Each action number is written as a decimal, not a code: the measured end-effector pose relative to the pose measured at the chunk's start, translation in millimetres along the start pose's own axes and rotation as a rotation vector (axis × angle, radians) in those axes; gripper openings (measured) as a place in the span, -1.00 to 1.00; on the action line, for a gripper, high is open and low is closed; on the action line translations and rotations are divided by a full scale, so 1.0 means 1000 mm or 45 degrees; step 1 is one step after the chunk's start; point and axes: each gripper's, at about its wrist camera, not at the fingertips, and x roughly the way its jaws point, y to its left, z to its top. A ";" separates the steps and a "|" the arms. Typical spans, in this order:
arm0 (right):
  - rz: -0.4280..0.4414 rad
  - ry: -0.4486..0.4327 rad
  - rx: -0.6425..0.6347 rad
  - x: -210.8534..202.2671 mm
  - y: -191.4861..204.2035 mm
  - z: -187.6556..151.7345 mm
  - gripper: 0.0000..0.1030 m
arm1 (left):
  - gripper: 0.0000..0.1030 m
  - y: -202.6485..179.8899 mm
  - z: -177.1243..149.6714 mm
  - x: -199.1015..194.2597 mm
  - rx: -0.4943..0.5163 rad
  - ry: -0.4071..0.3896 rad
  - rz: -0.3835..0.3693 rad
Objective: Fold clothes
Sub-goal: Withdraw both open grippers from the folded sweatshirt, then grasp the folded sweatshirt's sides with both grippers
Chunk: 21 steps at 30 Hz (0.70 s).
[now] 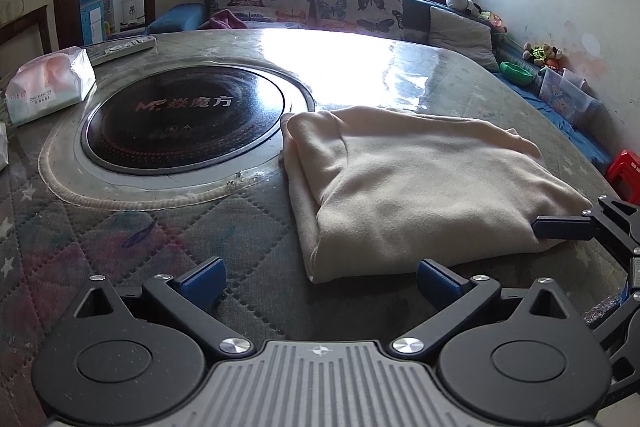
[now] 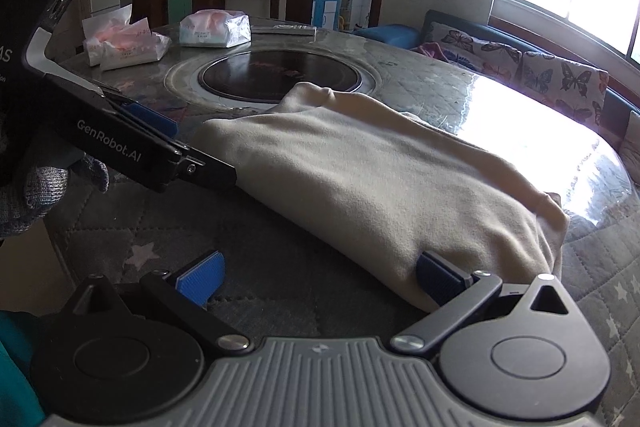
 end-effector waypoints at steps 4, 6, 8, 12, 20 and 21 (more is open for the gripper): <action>-0.007 0.022 -0.025 0.001 0.002 0.004 1.00 | 1.00 0.006 0.001 -0.003 -0.037 -0.008 -0.030; -0.008 0.026 -0.055 -0.001 0.005 0.005 0.96 | 1.00 0.009 0.001 -0.005 -0.045 -0.017 -0.037; -0.006 0.026 -0.096 -0.003 0.007 0.008 0.90 | 1.00 0.012 0.003 -0.007 -0.040 -0.036 -0.029; -0.017 0.031 -0.184 -0.002 0.015 0.015 0.71 | 1.00 0.025 0.009 -0.010 -0.077 -0.071 -0.017; 0.030 0.004 -0.412 0.011 0.039 0.040 0.42 | 0.98 0.054 0.017 -0.009 -0.241 -0.090 -0.033; 0.037 0.001 -0.433 0.013 0.042 0.043 0.37 | 0.98 0.056 0.017 -0.008 -0.261 -0.088 -0.042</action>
